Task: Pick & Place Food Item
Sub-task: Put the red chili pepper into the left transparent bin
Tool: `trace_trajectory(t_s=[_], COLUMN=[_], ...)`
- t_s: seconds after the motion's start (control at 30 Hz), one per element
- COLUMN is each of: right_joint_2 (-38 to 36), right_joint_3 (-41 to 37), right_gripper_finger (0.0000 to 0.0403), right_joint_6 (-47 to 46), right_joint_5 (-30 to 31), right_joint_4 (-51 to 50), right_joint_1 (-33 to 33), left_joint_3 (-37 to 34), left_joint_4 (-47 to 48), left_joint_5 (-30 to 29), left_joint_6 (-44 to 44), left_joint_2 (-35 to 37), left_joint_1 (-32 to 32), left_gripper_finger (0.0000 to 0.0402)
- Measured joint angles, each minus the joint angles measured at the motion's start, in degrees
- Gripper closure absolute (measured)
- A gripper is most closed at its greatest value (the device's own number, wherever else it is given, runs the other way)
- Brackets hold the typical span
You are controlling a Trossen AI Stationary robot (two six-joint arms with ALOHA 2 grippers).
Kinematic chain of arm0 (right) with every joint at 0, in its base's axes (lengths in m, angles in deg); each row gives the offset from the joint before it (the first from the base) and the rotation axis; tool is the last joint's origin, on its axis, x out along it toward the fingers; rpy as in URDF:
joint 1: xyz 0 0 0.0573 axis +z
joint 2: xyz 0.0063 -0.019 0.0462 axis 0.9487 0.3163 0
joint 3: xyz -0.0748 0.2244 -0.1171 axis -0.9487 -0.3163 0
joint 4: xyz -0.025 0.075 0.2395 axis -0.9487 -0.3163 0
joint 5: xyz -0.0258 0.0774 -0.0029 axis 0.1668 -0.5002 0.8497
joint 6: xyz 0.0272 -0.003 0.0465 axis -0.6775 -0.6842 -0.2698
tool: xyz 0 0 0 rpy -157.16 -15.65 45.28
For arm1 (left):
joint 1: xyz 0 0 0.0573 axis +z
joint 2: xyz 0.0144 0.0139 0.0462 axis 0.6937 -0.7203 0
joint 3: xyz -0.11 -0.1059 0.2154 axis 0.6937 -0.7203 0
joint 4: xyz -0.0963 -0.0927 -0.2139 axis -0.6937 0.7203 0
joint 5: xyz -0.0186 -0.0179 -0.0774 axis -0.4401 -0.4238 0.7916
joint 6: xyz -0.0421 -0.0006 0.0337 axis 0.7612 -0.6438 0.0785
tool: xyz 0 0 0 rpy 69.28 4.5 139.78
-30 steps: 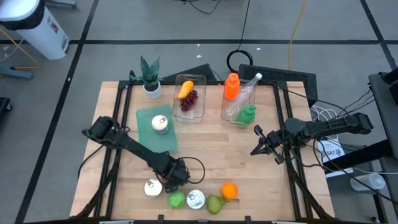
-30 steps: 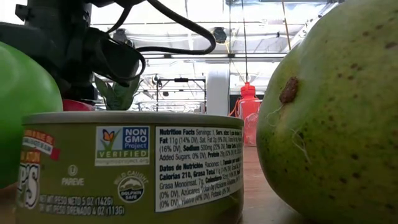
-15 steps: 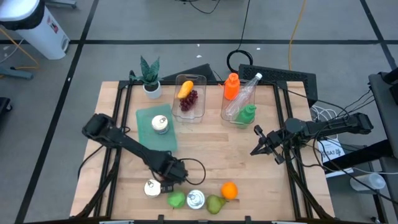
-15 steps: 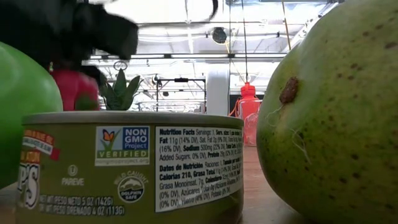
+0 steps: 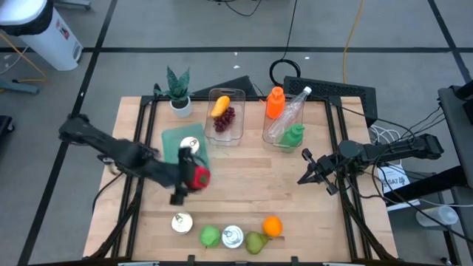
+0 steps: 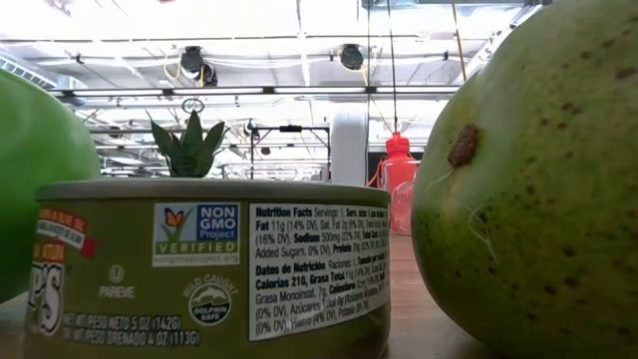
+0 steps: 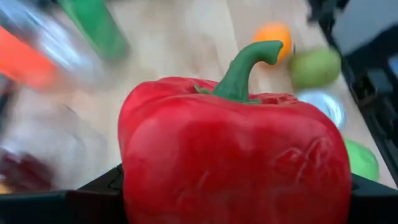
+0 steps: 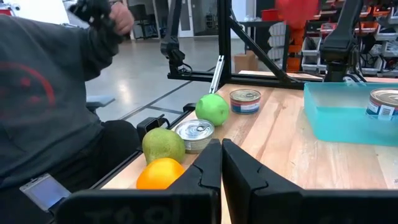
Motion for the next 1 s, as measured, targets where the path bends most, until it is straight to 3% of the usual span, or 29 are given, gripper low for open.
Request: trace_trajectory(t_s=[0.23, 0.57, 0.73, 0.9, 1.0], right_joint_2=[0.04, 0.09, 0.14, 0.39, 0.45], right_joint_3=[0.00, 0.00, 0.00, 0.01, 0.01], right_gripper_finger=[0.0401, 0.0401, 0.0401, 0.0401, 0.0401], right_joint_6=[0.02, 0.88, -0.96, -1.05, -1.05], right_joint_5=[0.00, 1.03, 7.20, 7.32, 7.33], right_joint_4=[0.00, 0.02, 0.00, 0.00, 0.01], right_joint_1=[0.00, 0.00, 0.02, 0.04, 0.04], left_joint_3=[-13.58, -41.35, -50.12, -55.10, -53.91], left_joint_4=[-11.43, -40.83, -48.62, -55.23, -57.10], left_joint_5=[-0.76, -4.21, -6.13, -5.93, -12.96], left_joint_6=[-5.12, -6.22, -5.21, -3.73, 1.71], left_joint_2=[19.73, 41.49, 45.97, 46.64, 45.14], left_joint_1=[3.08, 2.01, 1.67, 1.81, 3.64], left_gripper_finger=[0.0127, 0.0127, 0.0127, 0.0127, 0.0127])
